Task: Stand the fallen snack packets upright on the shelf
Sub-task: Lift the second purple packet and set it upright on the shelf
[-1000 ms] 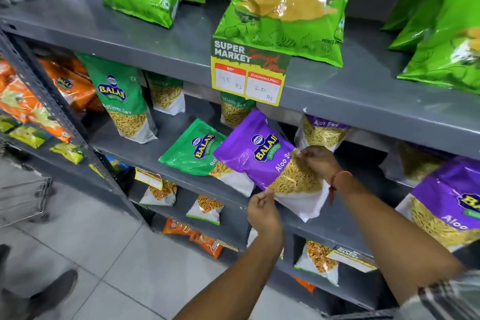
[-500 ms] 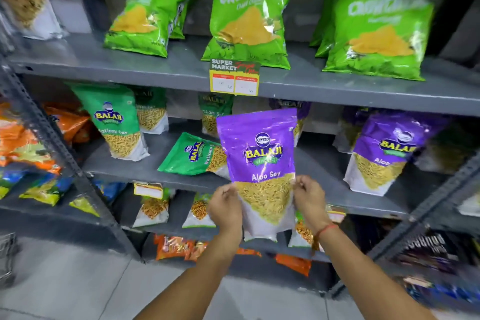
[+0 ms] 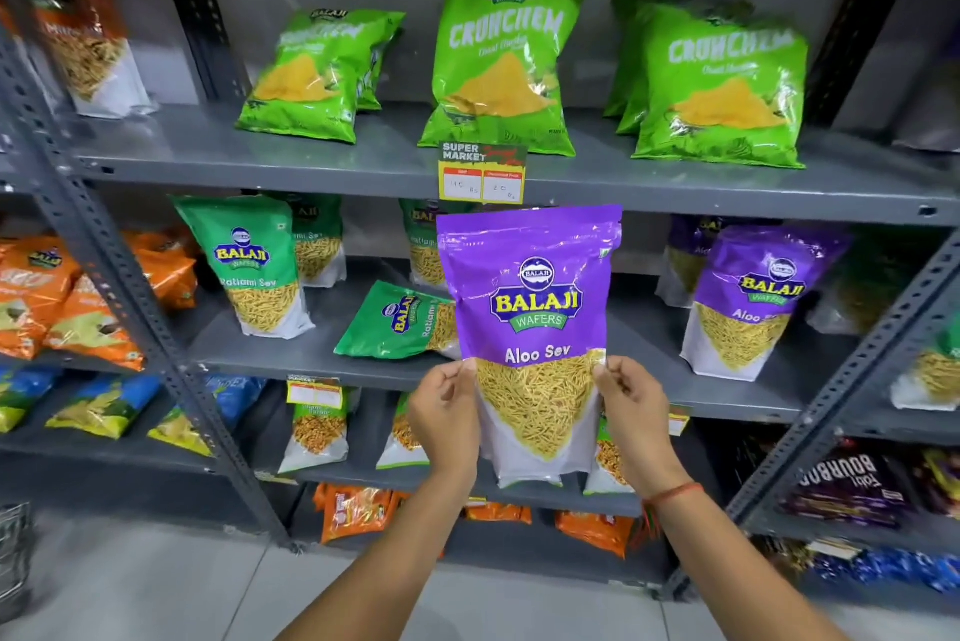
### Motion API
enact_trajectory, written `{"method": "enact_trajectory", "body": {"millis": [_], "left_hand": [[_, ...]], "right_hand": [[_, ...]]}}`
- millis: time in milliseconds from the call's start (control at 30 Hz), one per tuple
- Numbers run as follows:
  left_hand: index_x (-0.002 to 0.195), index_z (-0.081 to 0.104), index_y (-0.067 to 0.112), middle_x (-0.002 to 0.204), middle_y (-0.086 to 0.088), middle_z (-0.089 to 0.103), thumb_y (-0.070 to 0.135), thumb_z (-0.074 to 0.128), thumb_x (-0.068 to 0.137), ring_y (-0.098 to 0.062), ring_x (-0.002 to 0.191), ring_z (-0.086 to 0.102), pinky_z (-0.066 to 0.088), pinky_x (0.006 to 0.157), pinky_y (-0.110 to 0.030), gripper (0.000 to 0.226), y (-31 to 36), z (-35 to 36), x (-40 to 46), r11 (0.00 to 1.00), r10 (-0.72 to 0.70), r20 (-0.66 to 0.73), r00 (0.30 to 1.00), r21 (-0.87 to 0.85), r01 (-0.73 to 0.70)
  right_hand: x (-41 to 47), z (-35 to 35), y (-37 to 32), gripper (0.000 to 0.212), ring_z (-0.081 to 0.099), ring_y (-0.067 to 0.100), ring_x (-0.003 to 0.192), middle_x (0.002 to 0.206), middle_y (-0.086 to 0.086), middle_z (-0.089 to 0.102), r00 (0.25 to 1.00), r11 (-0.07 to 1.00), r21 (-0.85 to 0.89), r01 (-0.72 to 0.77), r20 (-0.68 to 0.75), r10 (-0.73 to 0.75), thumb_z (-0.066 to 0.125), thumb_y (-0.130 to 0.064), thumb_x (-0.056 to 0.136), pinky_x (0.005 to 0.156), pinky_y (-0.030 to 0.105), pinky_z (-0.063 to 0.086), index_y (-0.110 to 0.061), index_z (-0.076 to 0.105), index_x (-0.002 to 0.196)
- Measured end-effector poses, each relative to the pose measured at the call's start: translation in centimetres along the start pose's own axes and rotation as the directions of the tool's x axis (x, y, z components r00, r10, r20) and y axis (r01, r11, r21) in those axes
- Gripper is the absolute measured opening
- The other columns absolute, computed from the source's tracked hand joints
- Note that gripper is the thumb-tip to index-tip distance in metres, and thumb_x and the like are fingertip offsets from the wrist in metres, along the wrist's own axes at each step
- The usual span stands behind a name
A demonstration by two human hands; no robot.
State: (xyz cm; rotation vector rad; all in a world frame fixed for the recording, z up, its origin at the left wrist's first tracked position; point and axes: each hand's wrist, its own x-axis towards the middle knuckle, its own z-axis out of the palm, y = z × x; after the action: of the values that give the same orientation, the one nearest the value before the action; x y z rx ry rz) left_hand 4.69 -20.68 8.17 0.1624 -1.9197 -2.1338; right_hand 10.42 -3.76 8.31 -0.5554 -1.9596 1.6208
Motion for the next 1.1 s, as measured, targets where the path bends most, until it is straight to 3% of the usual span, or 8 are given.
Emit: {"method": "enact_trajectory", "body": {"millis": [233, 400, 600, 700, 767, 867, 967, 1100], "left_hand": [[0.077, 0.068, 0.021, 0.074, 0.001, 0.071, 0.025, 0.067, 0.083, -0.015, 0.071, 0.066, 0.049, 0.067, -0.030, 0.008, -4.0, 6.1, 2.8, 0.988, -0.101, 0.107, 0.989, 0.128, 0.087], [0.077, 0.070, 0.011, 0.077, -0.012, 0.072, 0.020, 0.070, 0.080, -0.030, 0.076, 0.066, 0.052, 0.074, -0.042, 0.010, -6.7, 12.6, 5.9, 0.981, -0.080, 0.174, 0.981, 0.188, 0.047], [0.078, 0.072, 0.008, 0.079, -0.012, 0.074, 0.018, 0.069, 0.081, -0.030, 0.076, 0.067, 0.045, 0.066, -0.031, 0.011, -8.5, 17.9, 10.8, 0.958, 0.031, 0.225, 0.974, 0.270, -0.093], [0.079, 0.073, 0.009, 0.081, -0.010, 0.075, 0.018, 0.068, 0.082, -0.026, 0.075, 0.067, 0.041, 0.062, -0.026, 0.011, -9.1, 18.8, 12.3, 0.942, 0.054, 0.246, 0.968, 0.309, -0.131], [0.082, 0.074, 0.010, 0.084, -0.008, 0.076, 0.024, 0.066, 0.084, -0.024, 0.076, 0.067, 0.044, 0.065, -0.028, 0.016, -9.6, 18.7, 12.8, 0.930, 0.061, 0.267, 0.962, 0.335, -0.152], [0.087, 0.074, 0.012, 0.088, -0.007, 0.076, 0.028, 0.066, 0.084, -0.023, 0.081, 0.069, 0.049, 0.069, -0.031, 0.019, -10.2, 18.2, 13.2, 0.931, 0.016, 0.308, 0.951, 0.342, -0.126], [0.097, 0.073, 0.012, 0.096, -0.005, 0.076, 0.029, 0.069, 0.082, -0.019, 0.088, 0.069, 0.053, 0.078, -0.033, 0.023, -9.9, 17.1, 13.0, 0.951, -0.074, 0.326, 0.942, 0.307, -0.032], [0.101, 0.073, 0.009, 0.098, -0.008, 0.076, 0.020, 0.071, 0.080, -0.019, 0.088, 0.069, 0.054, 0.087, -0.036, 0.024, -8.9, 13.2, 12.0, 0.967, -0.122, 0.275, 0.954, 0.248, 0.052]], "right_hand": [[6.4, -1.6, 4.2, 0.023, 0.039, 0.013, 0.060, 0.060, -0.004, 0.047, 0.994, 0.992, -0.107, -0.069, -0.089, 0.059, 0.055, -0.016, 0.089, 0.064, 0.031, 0.037, -0.021, 0.051, 0.067], [13.9, -2.7, 7.3, 0.026, 0.051, 0.022, 0.067, 0.063, 0.001, 0.054, 0.980, 0.961, -0.250, -0.120, -0.186, 0.074, 0.058, -0.017, 0.085, 0.069, 0.041, 0.047, -0.024, 0.049, 0.062], [20.7, -2.7, 9.0, 0.023, 0.046, 0.022, 0.060, 0.055, 0.004, 0.052, 0.982, 0.929, -0.366, -0.049, -0.186, -0.022, 0.058, -0.013, 0.085, 0.057, 0.034, 0.033, -0.016, 0.052, 0.063], [22.3, -2.2, 10.4, 0.013, 0.053, 0.028, 0.061, 0.064, 0.017, 0.063, 0.982, 0.925, -0.374, -0.068, -0.190, -0.005, 0.059, -0.013, 0.083, 0.061, 0.039, 0.045, -0.009, 0.059, 0.071], [22.6, -1.9, 11.2, 0.012, 0.061, 0.033, 0.067, 0.068, 0.014, 0.066, 0.986, 0.920, -0.381, -0.089, -0.164, 0.027, 0.060, -0.016, 0.084, 0.066, 0.043, 0.052, -0.013, 0.059, 0.072], [22.6, -1.6, 11.8, 0.009, 0.062, 0.022, 0.069, 0.071, 0.007, 0.068, 0.986, 0.935, -0.335, -0.117, -0.155, 0.068, 0.061, -0.019, 0.084, 0.070, 0.045, 0.056, -0.019, 0.060, 0.075], [21.8, -1.2, 10.9, 0.007, 0.061, 0.021, 0.076, 0.077, 0.005, 0.066, 0.981, 0.943, -0.297, -0.147, -0.165, 0.101, 0.063, -0.023, 0.083, 0.072, 0.034, 0.049, -0.017, 0.062, 0.082], [18.6, 0.1, 8.5, 0.032, 0.061, 0.025, 0.091, 0.097, 0.011, 0.064, 0.940, 0.983, -0.135, -0.128, -0.332, 0.076, 0.065, -0.024, 0.083, 0.077, 0.024, 0.040, -0.006, 0.058, 0.108]]}}
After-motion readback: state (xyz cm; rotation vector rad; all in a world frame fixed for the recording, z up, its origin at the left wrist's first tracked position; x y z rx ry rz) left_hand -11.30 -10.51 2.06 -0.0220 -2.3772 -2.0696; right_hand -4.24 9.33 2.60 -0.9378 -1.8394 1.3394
